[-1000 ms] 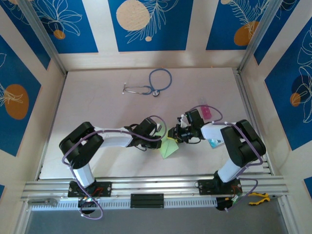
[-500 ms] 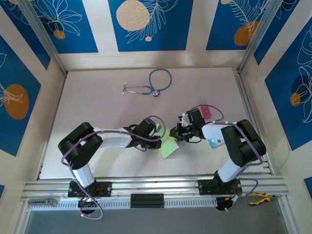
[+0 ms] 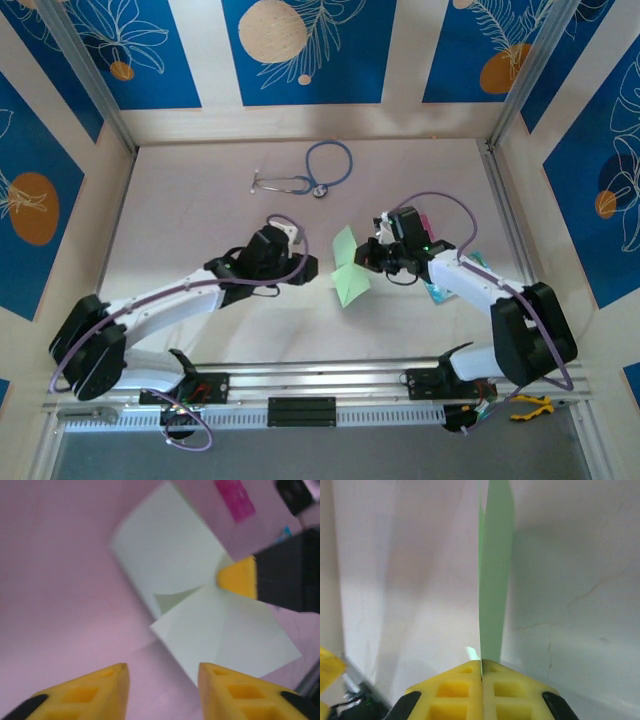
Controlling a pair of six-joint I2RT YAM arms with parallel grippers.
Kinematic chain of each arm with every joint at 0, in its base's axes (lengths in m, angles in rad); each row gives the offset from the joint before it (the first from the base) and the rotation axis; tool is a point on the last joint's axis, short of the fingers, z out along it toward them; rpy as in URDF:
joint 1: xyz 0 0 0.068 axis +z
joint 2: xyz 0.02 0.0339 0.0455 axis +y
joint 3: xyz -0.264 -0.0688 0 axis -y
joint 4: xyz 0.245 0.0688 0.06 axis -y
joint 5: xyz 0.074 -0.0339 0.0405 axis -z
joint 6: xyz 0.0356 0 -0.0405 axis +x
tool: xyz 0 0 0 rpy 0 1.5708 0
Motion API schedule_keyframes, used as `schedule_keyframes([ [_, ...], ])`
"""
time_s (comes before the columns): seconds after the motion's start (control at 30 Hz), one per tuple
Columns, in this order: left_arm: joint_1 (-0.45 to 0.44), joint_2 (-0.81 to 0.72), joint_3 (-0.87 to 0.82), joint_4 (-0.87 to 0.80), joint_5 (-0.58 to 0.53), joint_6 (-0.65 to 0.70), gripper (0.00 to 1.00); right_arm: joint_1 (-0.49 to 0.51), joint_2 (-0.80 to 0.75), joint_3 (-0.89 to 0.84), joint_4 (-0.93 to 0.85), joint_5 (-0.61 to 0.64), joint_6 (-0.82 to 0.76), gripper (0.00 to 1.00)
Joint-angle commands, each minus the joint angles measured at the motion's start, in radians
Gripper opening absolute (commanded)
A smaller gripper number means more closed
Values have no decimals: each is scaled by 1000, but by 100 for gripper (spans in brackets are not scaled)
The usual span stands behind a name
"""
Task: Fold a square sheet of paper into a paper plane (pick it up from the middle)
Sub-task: Turn over the paper at the center of the table.
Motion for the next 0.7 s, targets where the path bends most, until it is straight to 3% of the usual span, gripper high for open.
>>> schedule_keyframes([
  [0.0,42,-67,-43,-42,-151,51,54,48,-21,92,-214,287,-131,4],
  [0.13,89,-93,-39,-12,-233,101,71,97,45,202,-316,515,-189,3],
  [0.33,213,-42,89,-125,-202,123,85,208,234,431,-525,884,-175,2],
  [0.4,260,-33,137,-192,-165,105,97,252,311,512,-603,982,-158,1],
  [0.5,323,-50,178,-290,-135,85,100,320,413,613,-692,1069,-101,1],
  [0.67,395,-146,79,-276,-158,92,100,431,555,676,-688,1129,-82,1],
])
